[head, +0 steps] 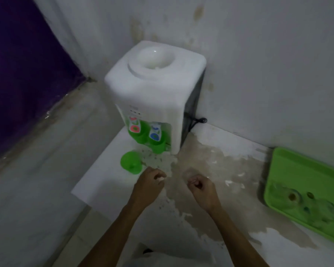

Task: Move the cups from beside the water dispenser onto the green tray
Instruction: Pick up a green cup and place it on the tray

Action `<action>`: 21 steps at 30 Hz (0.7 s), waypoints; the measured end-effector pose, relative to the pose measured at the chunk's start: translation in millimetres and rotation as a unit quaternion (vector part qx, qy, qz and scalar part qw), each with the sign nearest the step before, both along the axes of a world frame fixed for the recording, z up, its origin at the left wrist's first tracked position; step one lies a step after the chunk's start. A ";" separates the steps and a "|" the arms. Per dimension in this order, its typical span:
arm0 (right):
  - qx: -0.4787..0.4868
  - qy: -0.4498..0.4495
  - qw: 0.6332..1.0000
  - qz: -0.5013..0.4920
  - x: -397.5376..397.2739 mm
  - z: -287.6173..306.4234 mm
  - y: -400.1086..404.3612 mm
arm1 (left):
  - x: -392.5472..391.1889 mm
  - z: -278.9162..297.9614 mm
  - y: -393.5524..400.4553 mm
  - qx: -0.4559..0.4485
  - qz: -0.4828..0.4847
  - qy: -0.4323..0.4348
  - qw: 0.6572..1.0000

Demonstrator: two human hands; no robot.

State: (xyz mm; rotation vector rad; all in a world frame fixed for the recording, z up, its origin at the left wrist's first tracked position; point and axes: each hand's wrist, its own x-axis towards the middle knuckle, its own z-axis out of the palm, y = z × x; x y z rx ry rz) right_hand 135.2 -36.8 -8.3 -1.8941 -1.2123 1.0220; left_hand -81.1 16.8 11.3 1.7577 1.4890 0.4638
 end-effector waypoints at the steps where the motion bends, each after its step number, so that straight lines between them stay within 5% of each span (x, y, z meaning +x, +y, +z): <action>1: -0.001 0.007 1.000 0.005 -5.3 -0.5 5.1 | -5.9 0.5 2.7 0.015 0.009 0.010 1.000; 7: -0.012 0.012 1.000 0.026 -41.0 2.1 33.4 | -33.7 6.0 27.6 0.107 0.062 0.103 0.987; 15: -0.030 0.013 0.999 0.025 -67.8 5.3 50.4 | -52.2 -12.1 59.5 0.004 0.008 0.155 0.988; 21: -0.042 0.016 0.999 0.005 -65.4 6.8 45.7 | -54.8 -9.3 63.8 0.022 -0.025 0.162 0.986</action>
